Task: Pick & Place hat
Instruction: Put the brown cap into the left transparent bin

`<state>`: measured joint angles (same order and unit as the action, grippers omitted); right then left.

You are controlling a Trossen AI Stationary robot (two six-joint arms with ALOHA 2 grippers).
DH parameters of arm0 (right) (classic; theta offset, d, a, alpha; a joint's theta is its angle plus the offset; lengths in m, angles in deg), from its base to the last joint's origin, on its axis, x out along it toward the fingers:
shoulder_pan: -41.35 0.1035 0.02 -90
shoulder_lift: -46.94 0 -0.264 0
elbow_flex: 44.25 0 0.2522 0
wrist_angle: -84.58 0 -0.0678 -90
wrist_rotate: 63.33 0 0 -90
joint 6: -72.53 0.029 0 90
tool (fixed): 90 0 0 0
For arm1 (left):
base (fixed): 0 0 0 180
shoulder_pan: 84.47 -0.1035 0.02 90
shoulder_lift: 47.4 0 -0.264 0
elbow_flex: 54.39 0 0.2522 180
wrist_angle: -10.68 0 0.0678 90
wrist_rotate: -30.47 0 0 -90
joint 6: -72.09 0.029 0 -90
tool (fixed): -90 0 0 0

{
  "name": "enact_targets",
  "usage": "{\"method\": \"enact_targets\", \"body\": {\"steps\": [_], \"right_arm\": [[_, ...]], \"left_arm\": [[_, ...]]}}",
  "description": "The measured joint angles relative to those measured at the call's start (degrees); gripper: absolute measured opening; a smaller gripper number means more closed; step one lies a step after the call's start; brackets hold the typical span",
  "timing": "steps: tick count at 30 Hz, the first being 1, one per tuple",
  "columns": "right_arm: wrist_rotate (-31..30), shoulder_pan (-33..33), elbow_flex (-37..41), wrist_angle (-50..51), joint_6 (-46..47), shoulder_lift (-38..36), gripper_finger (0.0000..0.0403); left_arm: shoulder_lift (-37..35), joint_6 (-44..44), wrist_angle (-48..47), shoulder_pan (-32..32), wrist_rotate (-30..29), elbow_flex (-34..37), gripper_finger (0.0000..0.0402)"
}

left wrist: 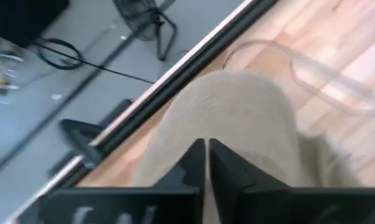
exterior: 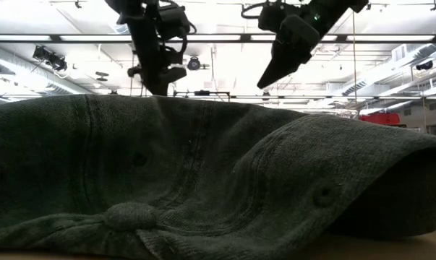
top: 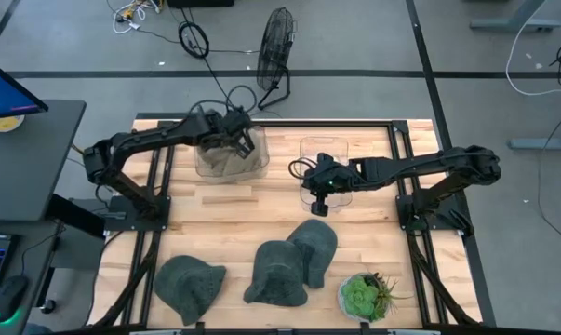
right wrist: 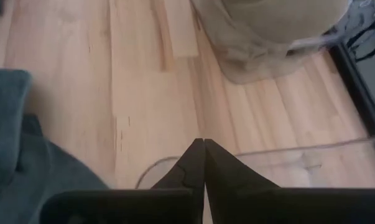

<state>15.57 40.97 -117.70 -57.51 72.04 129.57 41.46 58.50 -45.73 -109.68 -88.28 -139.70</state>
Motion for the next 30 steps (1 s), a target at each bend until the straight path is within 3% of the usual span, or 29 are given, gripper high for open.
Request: {"method": "enact_targets", "body": {"steps": [10, 19, 23, 30], "right_arm": [[0.00, 0.20, 0.25, -7.21, 2.63, 0.00, 0.0009], [0.00, 0.20, 0.25, -3.42, 2.99, -0.01, 0.0009], [0.00, 0.20, 0.25, -3.71, 2.99, 0.00, 0.0009], [0.00, 0.17, 0.25, -3.67, 3.10, 0.00, 0.0009]], "left_arm": [[7.15, -0.02, 2.19, -3.91, 5.43, 0.04, 0.0004], [7.88, 2.43, 0.25, 2.40, 9.77, -0.20, 0.0003], [7.94, 2.04, -2.62, 4.03, 8.53, -0.20, 0.0003], [8.65, 1.20, -3.69, 4.58, -0.01, -0.01, 0.0003]]}}
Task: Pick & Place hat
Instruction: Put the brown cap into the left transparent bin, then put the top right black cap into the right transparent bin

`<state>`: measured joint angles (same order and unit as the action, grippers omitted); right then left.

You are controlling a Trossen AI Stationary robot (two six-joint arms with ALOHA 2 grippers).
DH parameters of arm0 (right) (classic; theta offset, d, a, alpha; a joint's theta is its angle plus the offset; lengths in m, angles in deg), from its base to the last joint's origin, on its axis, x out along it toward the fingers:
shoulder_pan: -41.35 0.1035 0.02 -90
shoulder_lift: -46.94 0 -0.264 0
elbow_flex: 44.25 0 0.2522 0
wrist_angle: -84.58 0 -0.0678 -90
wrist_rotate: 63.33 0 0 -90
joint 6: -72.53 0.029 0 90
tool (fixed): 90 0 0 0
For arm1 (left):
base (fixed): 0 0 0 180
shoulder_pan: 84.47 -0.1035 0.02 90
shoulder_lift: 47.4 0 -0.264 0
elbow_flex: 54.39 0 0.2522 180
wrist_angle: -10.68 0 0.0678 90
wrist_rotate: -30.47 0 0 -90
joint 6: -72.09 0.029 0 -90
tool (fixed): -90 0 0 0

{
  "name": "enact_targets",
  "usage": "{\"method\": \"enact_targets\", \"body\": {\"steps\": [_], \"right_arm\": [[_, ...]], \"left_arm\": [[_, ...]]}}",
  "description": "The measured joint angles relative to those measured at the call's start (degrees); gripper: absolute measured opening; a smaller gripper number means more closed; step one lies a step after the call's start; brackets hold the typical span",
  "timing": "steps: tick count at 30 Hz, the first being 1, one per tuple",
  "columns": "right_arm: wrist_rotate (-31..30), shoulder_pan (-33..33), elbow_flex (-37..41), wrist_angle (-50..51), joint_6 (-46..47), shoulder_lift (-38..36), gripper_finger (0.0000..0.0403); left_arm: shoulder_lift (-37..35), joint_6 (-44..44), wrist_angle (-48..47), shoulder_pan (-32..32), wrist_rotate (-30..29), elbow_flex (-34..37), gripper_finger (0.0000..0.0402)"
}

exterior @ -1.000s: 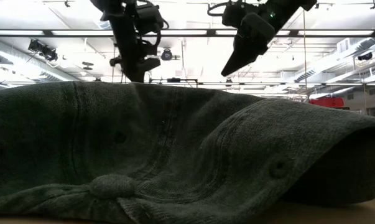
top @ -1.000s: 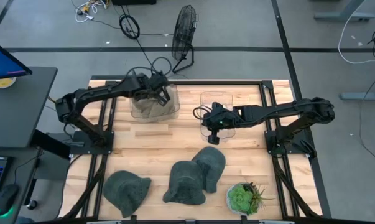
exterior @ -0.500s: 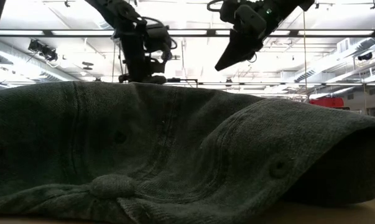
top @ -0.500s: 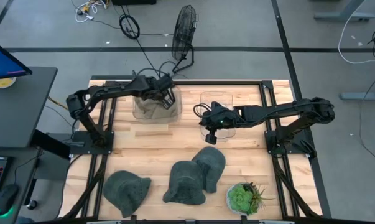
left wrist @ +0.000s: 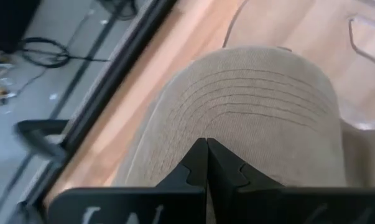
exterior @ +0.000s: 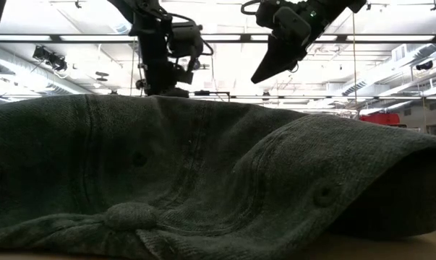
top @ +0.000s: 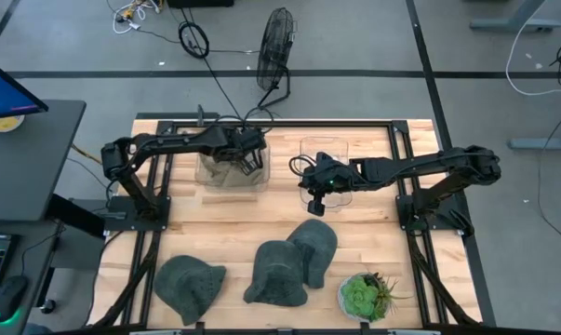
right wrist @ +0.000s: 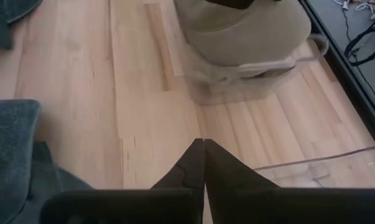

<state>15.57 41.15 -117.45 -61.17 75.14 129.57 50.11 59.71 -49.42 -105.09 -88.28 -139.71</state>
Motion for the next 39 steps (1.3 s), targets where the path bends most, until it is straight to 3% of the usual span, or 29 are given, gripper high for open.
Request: {"method": "enact_targets", "body": {"steps": [7, 13, 17, 25, 30, 36, 39], "right_arm": [[-0.01, -0.13, 0.00, 0.30, 6.28, 0.00, 0.0009], [0.03, -0.07, 0.00, 1.22, 6.49, -0.01, 0.0009], [0.24, 0.71, 0.01, 1.47, 7.48, 0.00, 0.0012], [4.70, 5.73, 0.02, 2.44, 7.21, 0.00, 0.0064], [4.70, 10.83, 0.02, 4.29, 10.71, 0.23, 0.0117], [2.87, 17.28, 0.04, 3.67, 15.75, 4.96, 0.0166], [0.01, 19.30, 0.04, 2.32, 17.87, 9.29, 0.0176]], "left_arm": [[-3.10, -0.31, -6.70, 1.96, -0.59, 0.34, 0.0003], [-12.75, -0.54, -8.58, 5.78, -0.57, 0.26, 0.0003], [-19.37, -2.15, -9.12, 7.72, -4.47, 0.21, 0.0008], [-23.77, -3.49, -7.38, 13.99, -5.61, 1.04, 0.0013], [-23.71, -4.17, 7.79, 20.04, -5.10, 12.85, 0.0013], [-23.64, -2.73, 41.17, 27.81, 8.06, 29.59, 0.0013], [-23.64, -0.65, 55.09, 30.85, 11.01, 34.88, 0.0013]]}}
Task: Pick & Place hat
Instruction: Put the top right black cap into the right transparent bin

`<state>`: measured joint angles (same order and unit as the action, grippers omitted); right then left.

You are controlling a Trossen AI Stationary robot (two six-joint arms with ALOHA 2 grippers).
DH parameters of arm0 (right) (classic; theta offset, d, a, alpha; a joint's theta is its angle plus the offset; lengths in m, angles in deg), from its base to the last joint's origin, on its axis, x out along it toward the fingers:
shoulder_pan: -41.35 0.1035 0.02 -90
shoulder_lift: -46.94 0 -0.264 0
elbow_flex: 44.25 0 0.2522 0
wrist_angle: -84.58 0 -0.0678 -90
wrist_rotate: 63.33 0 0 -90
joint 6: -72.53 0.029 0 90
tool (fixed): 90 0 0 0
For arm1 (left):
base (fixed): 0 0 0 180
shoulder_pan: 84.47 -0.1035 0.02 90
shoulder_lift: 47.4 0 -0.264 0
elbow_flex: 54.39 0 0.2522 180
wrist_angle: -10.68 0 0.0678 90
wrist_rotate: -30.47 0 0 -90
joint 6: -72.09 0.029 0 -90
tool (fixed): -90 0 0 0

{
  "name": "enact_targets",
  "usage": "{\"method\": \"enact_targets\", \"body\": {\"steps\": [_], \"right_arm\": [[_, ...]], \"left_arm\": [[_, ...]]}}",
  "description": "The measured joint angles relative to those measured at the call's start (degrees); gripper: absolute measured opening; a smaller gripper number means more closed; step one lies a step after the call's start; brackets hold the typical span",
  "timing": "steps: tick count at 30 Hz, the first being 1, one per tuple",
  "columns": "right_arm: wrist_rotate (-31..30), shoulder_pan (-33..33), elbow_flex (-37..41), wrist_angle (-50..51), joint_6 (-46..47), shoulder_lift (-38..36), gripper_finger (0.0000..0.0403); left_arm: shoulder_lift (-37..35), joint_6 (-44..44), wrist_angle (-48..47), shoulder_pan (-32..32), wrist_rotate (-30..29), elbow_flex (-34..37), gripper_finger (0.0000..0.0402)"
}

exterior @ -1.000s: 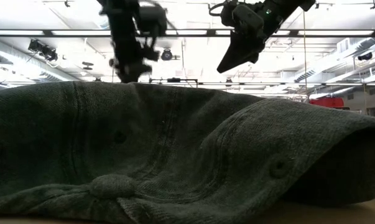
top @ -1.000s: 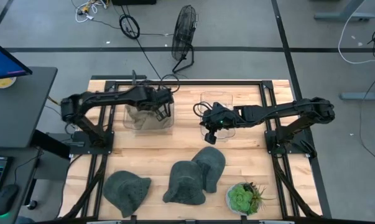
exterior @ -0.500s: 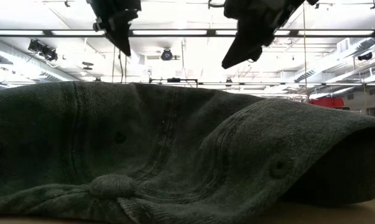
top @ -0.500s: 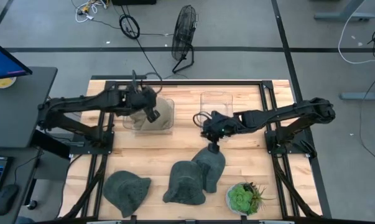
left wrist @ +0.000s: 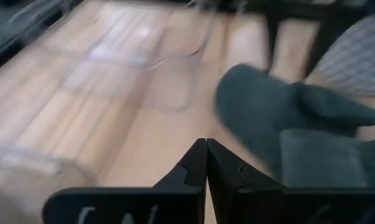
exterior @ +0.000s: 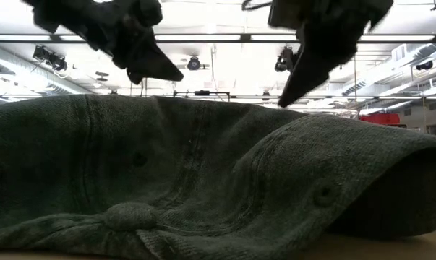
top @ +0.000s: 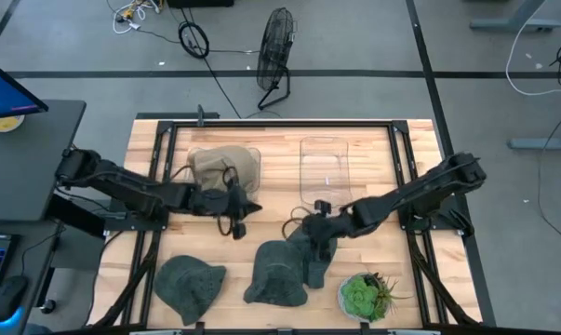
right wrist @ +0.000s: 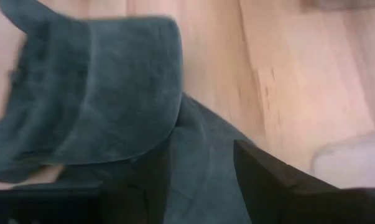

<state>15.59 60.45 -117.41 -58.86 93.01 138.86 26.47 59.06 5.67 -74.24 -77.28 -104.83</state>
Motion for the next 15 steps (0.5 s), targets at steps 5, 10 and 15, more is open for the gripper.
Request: {"method": "enact_targets", "body": {"steps": [5, 10, 15], "right_arm": [[-4.12, 1.70, 0.02, -1.11, -0.14, 6.37, 0.0178], [-8.24, 2.03, 0.00, -1.26, 1.28, 10.75, 0.0178], [-7.77, 2.03, -0.11, -1.90, 4.13, 11.60, 0.0177]], "left_arm": [[0.00, -0.64, 6.75, 3.10, -0.02, 3.75, 0.0013], [0.00, -4.21, 6.81, 4.73, -0.02, 4.23, 0.0013], [0.00, -4.35, 7.15, 5.50, -0.09, 4.23, 0.0013]]}}
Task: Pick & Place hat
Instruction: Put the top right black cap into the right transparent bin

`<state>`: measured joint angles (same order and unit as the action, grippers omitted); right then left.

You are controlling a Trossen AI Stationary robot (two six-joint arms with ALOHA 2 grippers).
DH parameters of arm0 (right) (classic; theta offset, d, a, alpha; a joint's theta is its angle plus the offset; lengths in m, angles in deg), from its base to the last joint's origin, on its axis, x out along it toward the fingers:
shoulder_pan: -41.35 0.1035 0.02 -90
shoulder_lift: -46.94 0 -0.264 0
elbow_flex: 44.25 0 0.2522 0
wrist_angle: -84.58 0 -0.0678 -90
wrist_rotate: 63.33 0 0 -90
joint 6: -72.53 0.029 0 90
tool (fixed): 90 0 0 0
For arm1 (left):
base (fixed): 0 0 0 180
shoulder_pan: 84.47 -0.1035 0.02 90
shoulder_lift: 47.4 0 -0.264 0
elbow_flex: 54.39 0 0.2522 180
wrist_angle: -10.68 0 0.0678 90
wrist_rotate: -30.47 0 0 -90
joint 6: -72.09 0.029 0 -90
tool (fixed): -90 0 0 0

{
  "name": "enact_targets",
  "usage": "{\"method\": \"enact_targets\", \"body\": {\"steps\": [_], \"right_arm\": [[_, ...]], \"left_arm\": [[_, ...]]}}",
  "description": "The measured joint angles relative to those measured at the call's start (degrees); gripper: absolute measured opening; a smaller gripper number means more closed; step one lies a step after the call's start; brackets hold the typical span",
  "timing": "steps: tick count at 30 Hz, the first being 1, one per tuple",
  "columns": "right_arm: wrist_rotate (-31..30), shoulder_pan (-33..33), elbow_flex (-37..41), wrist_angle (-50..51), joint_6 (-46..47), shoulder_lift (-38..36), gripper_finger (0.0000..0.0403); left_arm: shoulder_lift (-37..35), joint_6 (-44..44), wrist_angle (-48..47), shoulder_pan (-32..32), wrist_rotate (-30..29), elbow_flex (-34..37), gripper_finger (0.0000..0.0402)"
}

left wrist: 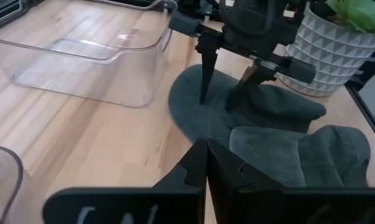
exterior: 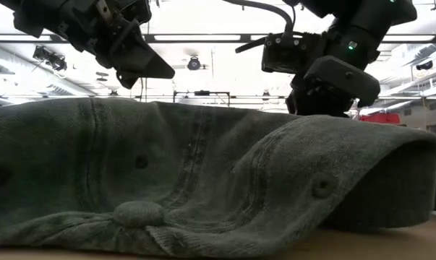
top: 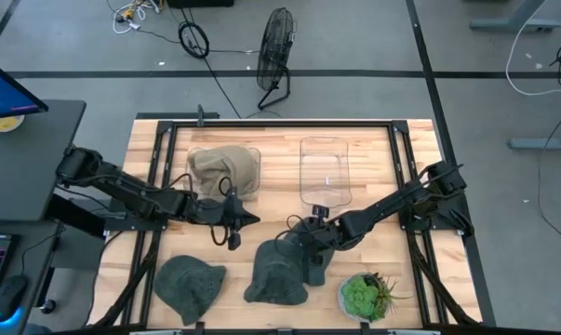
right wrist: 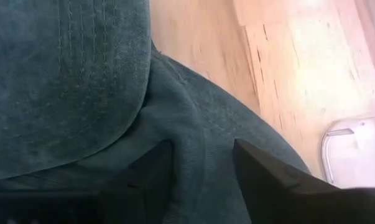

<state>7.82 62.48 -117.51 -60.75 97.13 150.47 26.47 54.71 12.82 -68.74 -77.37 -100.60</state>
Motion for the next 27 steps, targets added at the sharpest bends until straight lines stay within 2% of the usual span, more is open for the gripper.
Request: {"method": "enact_targets", "body": {"steps": [4, 9, 11, 14, 17, 23, 27], "right_arm": [[0.47, -0.03, 0.00, 0.15, -2.34, 0.00, 0.0143], [6.17, -0.09, 0.00, -0.63, -6.48, -0.05, 0.0040], [8.70, -0.04, -0.06, -0.89, -7.30, -0.40, 0.0014], [11.38, 0.10, -1.91, 2.13, -7.13, -0.91, 0.0020], [11.30, 0.93, -4.97, 9.97, -7.37, -2.24, 0.0018], [7.14, 2.95, -14.07, 28.95, -7.13, -6.89, 0.0009], [3.80, 4.10, -17.94, 32.22, -9.17, -9.51, 0.0009]], "left_arm": [[0.00, 0.00, 0.10, -0.06, -0.56, 0.00, 0.0014], [0.00, 0.00, 0.11, -0.04, -0.54, 0.00, 0.0014], [0.00, -0.02, 0.11, -0.04, -0.56, 0.00, 0.0014], [0.00, -0.02, 0.11, -0.04, -0.56, 0.00, 0.0014], [0.00, -0.01, -0.07, -0.04, -0.56, 0.00, 0.0014], [0.00, 0.02, -0.42, -0.04, -0.56, 0.00, 0.0014], [0.00, 0.04, -0.83, -0.04, -0.58, 0.00, 0.0014]]}}
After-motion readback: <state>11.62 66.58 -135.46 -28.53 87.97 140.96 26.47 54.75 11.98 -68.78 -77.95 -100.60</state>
